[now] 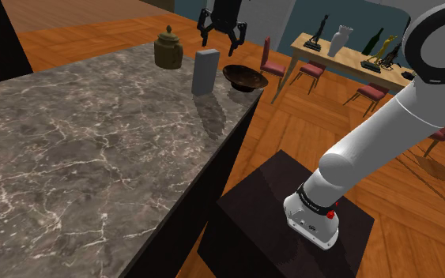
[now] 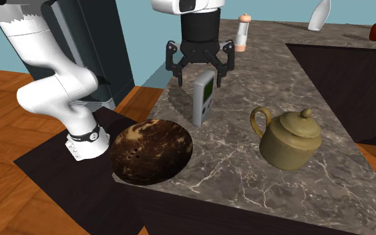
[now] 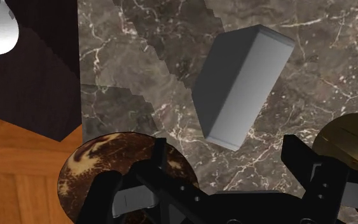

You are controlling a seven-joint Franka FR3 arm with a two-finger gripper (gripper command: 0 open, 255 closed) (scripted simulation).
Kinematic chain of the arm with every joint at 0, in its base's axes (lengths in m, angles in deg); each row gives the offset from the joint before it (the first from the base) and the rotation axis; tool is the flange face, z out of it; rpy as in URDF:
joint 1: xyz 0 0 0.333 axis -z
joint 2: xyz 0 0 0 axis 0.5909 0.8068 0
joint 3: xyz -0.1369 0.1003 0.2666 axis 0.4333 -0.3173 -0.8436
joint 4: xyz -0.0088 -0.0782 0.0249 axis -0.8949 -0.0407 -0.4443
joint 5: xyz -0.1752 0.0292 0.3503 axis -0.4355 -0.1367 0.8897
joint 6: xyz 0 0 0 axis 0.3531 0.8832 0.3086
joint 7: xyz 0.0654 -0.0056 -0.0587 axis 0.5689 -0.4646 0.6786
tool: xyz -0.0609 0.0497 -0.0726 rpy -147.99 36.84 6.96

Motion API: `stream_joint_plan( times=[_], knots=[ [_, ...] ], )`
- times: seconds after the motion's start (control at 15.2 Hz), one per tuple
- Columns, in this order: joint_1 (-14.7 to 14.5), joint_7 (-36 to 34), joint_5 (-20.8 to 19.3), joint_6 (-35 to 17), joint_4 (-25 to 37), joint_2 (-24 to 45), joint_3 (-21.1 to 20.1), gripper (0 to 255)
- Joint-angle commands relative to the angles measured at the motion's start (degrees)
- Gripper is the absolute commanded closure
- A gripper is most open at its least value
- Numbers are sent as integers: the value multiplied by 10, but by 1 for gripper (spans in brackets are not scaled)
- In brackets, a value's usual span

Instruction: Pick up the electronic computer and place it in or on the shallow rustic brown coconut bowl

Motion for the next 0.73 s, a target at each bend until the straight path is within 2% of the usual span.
stream_joint_plan(
  times=[0.0,0.07,0.66],
  knots=[
    [0,0,0,0,0,0,0,0],
    [0,0,0,0,0,0,0,255],
    [0,0,0,0,0,0,0,255]
  ],
)
